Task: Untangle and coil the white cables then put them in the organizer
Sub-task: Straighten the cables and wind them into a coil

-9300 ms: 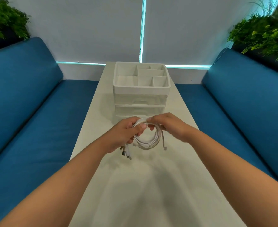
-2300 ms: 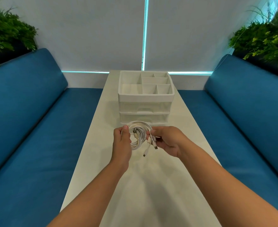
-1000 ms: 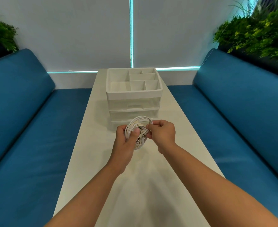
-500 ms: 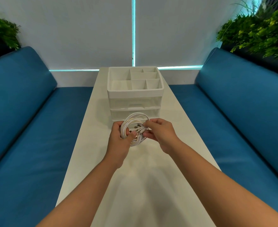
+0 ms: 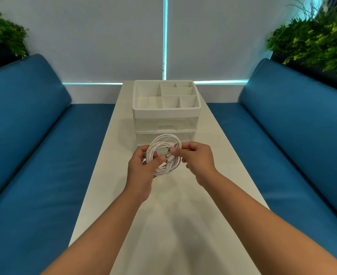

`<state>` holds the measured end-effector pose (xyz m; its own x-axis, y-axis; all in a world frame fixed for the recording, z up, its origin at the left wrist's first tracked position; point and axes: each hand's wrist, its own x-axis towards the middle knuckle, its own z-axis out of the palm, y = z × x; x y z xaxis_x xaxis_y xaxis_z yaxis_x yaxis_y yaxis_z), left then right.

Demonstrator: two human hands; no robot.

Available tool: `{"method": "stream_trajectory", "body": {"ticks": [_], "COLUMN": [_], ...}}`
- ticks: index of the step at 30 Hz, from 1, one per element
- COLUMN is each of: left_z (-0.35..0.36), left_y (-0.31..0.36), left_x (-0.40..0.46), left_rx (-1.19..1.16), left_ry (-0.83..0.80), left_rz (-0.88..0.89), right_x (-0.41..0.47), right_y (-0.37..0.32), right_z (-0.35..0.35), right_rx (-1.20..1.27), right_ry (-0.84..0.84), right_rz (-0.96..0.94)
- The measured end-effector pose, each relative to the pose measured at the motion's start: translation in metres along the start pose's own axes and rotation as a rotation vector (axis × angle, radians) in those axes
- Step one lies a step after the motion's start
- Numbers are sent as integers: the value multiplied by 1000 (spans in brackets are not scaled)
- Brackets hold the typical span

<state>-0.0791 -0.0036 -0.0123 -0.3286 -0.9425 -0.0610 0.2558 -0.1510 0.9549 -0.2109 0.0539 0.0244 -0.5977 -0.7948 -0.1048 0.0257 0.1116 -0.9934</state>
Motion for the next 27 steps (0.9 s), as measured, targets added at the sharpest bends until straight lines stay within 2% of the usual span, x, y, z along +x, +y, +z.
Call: {"method": "stream_trajectory", "body": {"ticks": [5, 12, 14, 18, 21, 27], "left_z": [2, 9, 8, 9, 11, 18], "left_y": [3, 3, 3, 4, 6, 10], "left_x": [0, -1, 0, 1, 3, 5], "left_rx": [-35, 66, 97, 162, 144, 194], "left_ry": [4, -38, -39, -55, -63, -59], "left_rz": [-11, 9, 14, 21, -13, 8], "right_x": [-3, -4, -4, -2, -3, -8], "right_y": [7, 21, 20, 13, 8, 4], "right_z": [2, 8, 4, -10, -13, -9], "right_rx": [15, -155, -143, -157, -180, -66], "right_ry": [-7, 45, -30, -292, -400, -293], "right_rz": [-77, -98, -78, -104, -154, -150]}}
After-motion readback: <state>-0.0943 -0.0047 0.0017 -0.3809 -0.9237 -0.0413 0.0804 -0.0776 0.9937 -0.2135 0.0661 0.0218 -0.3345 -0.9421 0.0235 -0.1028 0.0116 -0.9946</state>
